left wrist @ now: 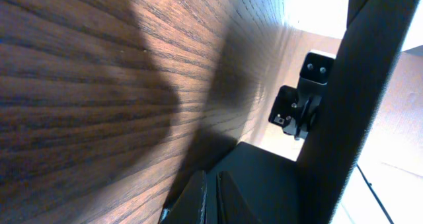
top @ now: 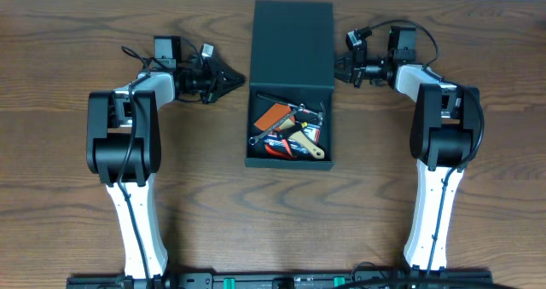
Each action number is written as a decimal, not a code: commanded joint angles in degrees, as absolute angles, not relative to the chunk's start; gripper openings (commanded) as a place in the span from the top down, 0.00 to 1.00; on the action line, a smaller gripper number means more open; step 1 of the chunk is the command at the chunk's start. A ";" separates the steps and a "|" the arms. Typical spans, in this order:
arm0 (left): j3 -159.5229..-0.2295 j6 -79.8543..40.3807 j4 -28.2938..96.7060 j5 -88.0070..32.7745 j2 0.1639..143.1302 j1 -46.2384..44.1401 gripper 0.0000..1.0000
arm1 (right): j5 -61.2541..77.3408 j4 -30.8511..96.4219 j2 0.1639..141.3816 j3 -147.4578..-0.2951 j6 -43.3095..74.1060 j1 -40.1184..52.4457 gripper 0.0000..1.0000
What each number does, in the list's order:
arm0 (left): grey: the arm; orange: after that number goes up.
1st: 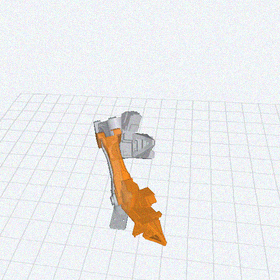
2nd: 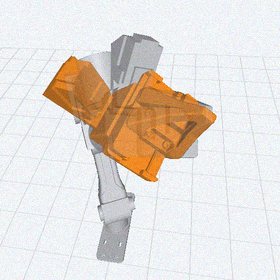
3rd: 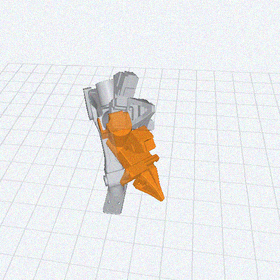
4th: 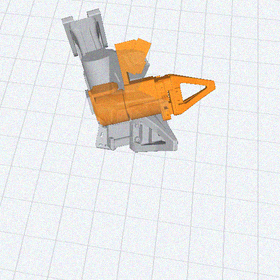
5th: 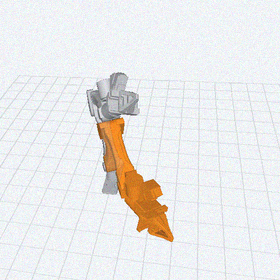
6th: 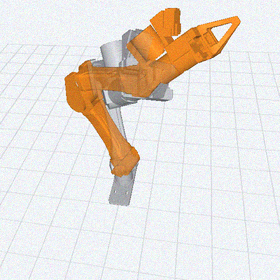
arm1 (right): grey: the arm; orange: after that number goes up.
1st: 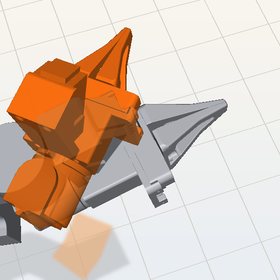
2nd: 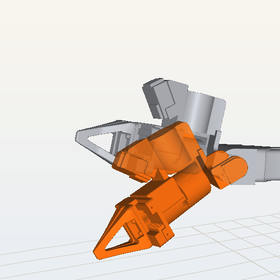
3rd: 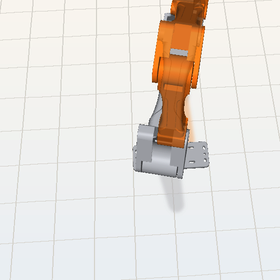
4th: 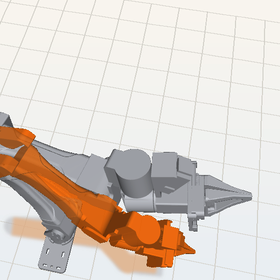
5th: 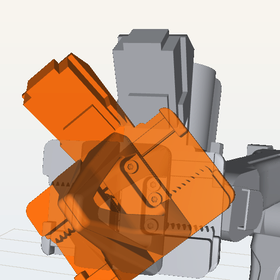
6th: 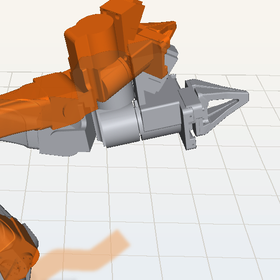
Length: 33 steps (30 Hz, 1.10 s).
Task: Pack container
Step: 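Push the upright lid with both grippers, tilting it forward over the box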
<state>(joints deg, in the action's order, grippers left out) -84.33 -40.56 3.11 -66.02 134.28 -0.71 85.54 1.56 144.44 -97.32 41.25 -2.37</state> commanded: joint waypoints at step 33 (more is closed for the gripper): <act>-87.31 -27.27 15.03 -63.83 125.27 -2.11 0.94 | 89.41 -6.35 133.49 -97.34 62.33 1.98 0.99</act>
<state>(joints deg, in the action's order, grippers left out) -86.26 -29.50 14.83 -64.25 126.63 -1.21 87.31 -6.79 136.64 -97.32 61.14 0.21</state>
